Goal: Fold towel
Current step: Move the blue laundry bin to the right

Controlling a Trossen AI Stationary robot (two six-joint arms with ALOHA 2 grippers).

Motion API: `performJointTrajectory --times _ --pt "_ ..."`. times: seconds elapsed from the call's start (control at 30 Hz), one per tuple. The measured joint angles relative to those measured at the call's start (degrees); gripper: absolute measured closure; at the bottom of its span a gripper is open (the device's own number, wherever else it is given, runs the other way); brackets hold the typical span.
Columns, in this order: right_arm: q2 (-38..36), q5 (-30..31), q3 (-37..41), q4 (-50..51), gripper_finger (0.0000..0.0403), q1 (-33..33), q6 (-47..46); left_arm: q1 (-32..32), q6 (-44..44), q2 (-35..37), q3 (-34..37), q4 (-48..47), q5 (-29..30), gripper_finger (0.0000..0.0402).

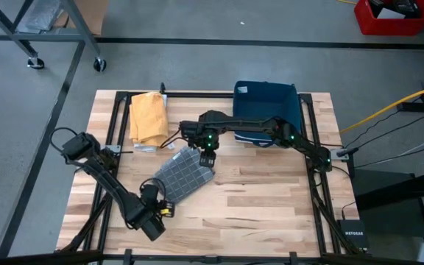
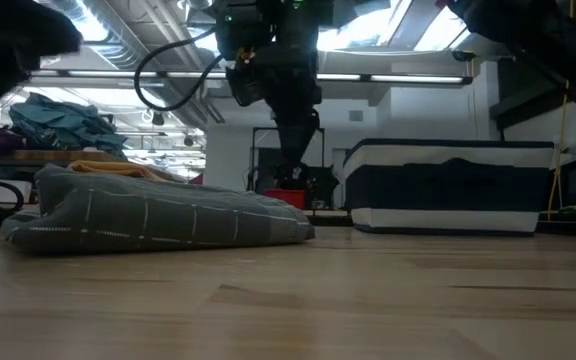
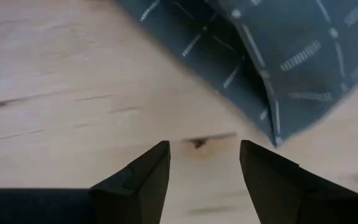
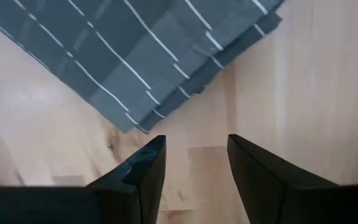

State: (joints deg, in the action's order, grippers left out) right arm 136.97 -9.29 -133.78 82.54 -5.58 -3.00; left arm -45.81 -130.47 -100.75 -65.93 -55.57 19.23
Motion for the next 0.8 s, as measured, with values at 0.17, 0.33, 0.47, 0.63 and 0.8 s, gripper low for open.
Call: performJointTrajectory --times 0.17,0.33,0.47,0.63,0.8 --pt "0.0 -1.97 0.0 -0.56 0.0226 -0.4 -0.37 0.86 -2.19 -0.02 2.14 4.59 0.04 0.0216" --pt "0.0 -15.0 0.0 0.05 0.0226 -2.23 2.6 0.16 -1.59 0.29 2.14 5.15 0.88 0.0216" --pt "-0.91 -18.82 0.07 2.87 0.0226 -3.97 5.23 -0.99 -1.6 1.6 2.14 4.43 1.17 0.0217" --pt "-7.05 -18.76 0.09 3.14 0.0226 -5.74 5.48 -1.76 -1.67 3.75 2.12 0.86 1.95 0.0217" --pt "-17.61 -16.32 0.07 2.02 0.0226 -6.51 4.53 -1.64 -1.33 4.52 2.12 -1.21 2.92 0.0217"
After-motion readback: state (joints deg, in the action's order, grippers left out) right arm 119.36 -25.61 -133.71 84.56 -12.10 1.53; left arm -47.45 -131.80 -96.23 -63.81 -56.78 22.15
